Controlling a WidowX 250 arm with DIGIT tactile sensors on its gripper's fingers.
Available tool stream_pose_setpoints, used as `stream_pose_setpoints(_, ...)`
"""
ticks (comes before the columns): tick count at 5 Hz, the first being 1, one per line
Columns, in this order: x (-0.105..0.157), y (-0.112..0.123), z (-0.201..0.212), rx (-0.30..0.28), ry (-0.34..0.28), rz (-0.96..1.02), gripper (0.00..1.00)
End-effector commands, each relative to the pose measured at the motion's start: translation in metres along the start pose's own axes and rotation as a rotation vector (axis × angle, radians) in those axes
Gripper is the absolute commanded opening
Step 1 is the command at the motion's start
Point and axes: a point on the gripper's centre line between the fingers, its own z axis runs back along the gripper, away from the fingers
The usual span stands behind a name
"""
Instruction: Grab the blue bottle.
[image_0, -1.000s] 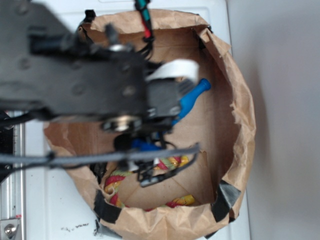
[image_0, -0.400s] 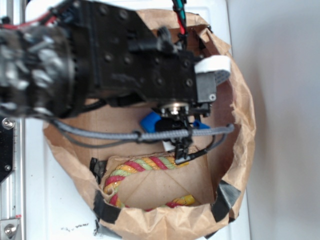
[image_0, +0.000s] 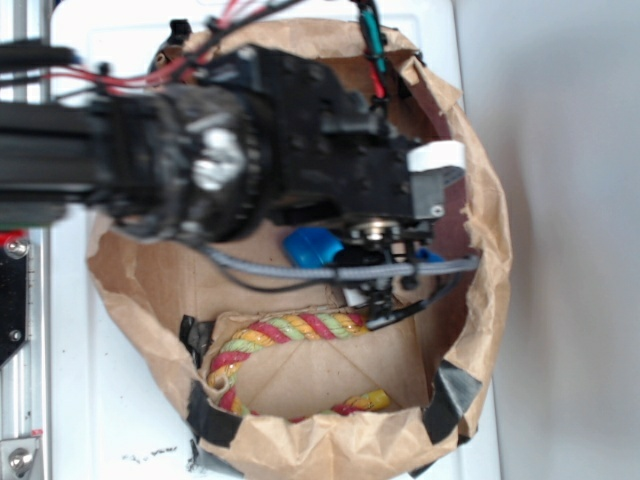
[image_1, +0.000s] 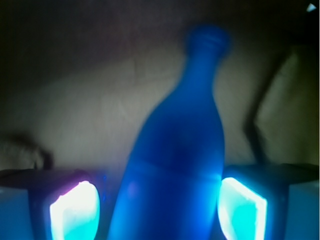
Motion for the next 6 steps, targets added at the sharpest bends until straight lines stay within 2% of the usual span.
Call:
stream_pose_setpoints(1,0.017,0.0,0.008,0.027,-0.069,0.032,0.0)
stream_pose_setpoints(2,0.016,0.001,0.028,0.017,-0.081,0.0,0.0)
stream_pose_setpoints(3,0.015,0.014,0.065,-0.063,-0.074,-0.003,0.0)
stream_pose_setpoints(4,0.014,0.021,0.09,-0.106,-0.051,0.029,0.0)
stream_pose_setpoints(5,0.012,0.023,0.112,-0.114,-0.005,0.053,0.0)
stream_pose_setpoints(6,0.004,0.015,0.135,-0.184,-0.011,0.047,0.0)
